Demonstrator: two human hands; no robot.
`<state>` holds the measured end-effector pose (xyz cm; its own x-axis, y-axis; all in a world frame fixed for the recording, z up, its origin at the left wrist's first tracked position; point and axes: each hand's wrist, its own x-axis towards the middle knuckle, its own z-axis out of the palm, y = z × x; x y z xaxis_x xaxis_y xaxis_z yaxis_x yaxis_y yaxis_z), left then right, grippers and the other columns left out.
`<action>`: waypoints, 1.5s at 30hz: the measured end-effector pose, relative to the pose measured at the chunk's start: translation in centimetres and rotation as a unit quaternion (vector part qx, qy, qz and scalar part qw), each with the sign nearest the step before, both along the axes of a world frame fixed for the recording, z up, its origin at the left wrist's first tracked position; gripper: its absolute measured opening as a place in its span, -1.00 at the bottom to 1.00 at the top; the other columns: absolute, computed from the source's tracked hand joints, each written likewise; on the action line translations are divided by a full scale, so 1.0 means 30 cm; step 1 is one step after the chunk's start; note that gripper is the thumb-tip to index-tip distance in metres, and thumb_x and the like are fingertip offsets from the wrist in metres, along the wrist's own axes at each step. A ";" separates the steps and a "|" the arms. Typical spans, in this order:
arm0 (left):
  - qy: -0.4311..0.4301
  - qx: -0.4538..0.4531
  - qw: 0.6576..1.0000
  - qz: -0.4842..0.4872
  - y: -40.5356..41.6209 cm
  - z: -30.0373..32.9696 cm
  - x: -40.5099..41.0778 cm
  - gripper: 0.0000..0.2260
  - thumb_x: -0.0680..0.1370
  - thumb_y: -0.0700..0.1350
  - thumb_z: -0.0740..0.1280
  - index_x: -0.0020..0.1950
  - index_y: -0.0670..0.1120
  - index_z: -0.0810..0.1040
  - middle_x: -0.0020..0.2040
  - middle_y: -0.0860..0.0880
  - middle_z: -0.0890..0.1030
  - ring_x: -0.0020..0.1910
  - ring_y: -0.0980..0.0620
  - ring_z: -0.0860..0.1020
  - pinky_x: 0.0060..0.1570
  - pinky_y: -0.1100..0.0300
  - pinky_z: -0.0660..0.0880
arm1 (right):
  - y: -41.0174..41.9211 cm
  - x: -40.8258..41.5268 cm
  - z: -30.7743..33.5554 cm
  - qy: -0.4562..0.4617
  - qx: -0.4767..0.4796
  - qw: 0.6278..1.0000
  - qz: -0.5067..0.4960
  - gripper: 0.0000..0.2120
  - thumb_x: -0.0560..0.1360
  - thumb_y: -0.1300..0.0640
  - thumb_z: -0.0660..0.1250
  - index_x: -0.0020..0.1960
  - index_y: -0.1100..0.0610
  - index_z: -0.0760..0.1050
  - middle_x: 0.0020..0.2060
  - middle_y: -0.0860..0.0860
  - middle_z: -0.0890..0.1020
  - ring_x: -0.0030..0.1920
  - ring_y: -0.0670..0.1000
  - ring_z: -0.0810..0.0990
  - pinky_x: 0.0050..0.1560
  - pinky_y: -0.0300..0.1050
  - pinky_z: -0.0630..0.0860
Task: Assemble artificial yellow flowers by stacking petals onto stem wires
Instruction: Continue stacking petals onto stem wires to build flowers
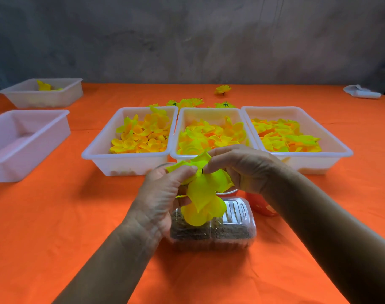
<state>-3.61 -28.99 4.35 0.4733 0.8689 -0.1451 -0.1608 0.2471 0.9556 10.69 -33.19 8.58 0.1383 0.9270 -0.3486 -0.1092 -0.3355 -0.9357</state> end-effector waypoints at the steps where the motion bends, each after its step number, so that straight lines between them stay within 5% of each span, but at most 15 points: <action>1: 0.004 0.010 1.000 0.010 0.003 0.001 -0.004 -0.96 0.46 -0.20 0.37 -0.16 -0.07 0.56 -0.40 0.03 0.60 -0.47 0.09 0.50 -0.51 0.29 0.42 | 0.002 0.003 0.000 -0.008 -0.002 1.000 0.006 -0.69 0.38 0.45 0.32 0.10 0.24 0.50 -0.35 0.09 0.59 -0.48 -0.01 0.58 -0.44 -0.22 0.53; 10: 0.051 0.024 0.998 0.003 0.003 -0.002 -0.032 -0.87 0.41 -0.29 0.41 -0.18 -0.08 0.55 -0.33 -0.03 0.62 -0.41 0.05 0.53 -0.49 0.28 0.43 | -0.003 0.019 -0.029 -0.027 0.004 1.000 -0.009 -0.60 0.34 0.37 0.41 0.16 0.24 0.54 -0.04 0.16 0.62 -0.12 0.11 0.61 -0.10 -0.02 0.54; 18: 0.071 0.031 0.997 -0.001 -0.001 -0.004 -0.031 -0.89 0.41 -0.28 0.41 -0.13 -0.11 0.56 -0.27 -0.07 0.62 -0.36 0.03 0.53 -0.51 0.28 0.42 | -0.061 0.047 -0.046 -0.035 0.003 0.999 0.004 -0.71 0.37 0.28 0.42 0.09 0.16 0.55 -0.12 0.15 0.65 -0.32 0.04 0.58 -0.29 -0.17 0.57; 23: 0.075 0.002 0.997 -0.013 0.006 0.011 -0.022 -0.96 0.44 -0.21 0.40 -0.20 -0.11 0.57 -0.45 -0.01 0.60 -0.55 0.09 0.52 -0.55 0.33 0.42 | -0.057 0.042 -0.057 -0.038 0.002 0.999 0.012 -0.67 0.37 0.30 0.42 0.13 0.17 0.57 -0.07 0.17 0.66 -0.19 0.11 0.57 -0.25 -0.19 0.53; 28: 0.081 -0.023 0.996 -0.026 0.015 0.004 -0.018 -0.92 0.43 -0.21 0.40 -0.25 -0.11 0.55 -0.47 0.00 0.58 -0.57 0.11 0.49 -0.56 0.33 0.41 | -0.051 0.027 -0.085 -0.060 -0.015 0.998 -0.015 -0.79 0.37 0.36 0.40 -0.08 0.11 0.56 -0.30 0.08 0.62 -0.44 -0.03 0.55 -0.46 -0.29 0.46; 36: 0.106 0.009 0.994 -0.013 0.009 -0.021 -0.024 -0.88 0.43 -0.25 0.42 -0.26 -0.09 0.55 -0.47 0.02 0.60 -0.55 0.14 0.52 -0.59 0.35 0.38 | -0.055 0.024 -0.098 -0.099 -0.017 0.995 -0.017 -0.78 0.36 0.30 0.45 -0.05 0.07 0.55 -0.40 -0.03 0.65 -0.47 -0.09 0.58 -0.48 -0.31 0.45; 42: 0.122 0.022 0.992 -0.009 0.004 -0.023 -0.028 -0.90 0.42 -0.22 0.45 -0.26 -0.10 0.56 -0.39 0.01 0.60 -0.43 0.11 0.54 -0.47 0.25 0.43 | -0.045 0.015 -0.091 -0.151 -0.017 0.988 -0.039 -0.74 0.31 0.28 0.50 -0.06 0.04 0.58 -0.39 0.00 0.52 -0.62 -0.19 0.41 -0.48 -0.33 0.45; 45: 0.123 0.028 0.992 -0.006 -0.002 -0.021 -0.029 -0.91 0.41 -0.24 0.45 -0.25 -0.11 0.57 -0.38 -0.01 0.61 -0.45 0.12 0.56 -0.51 0.29 0.45 | -0.041 0.012 -0.082 -0.179 -0.007 0.983 -0.034 -0.77 0.31 0.27 0.51 -0.12 0.02 0.58 -0.37 0.01 0.50 -0.50 -0.13 0.46 -0.48 -0.33 0.45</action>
<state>-4.48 -29.05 3.72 0.4404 0.8731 -0.2093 0.0822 0.1929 0.9778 11.05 -34.41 6.11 0.3154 0.9071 -0.2786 0.2035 -0.3515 -0.9138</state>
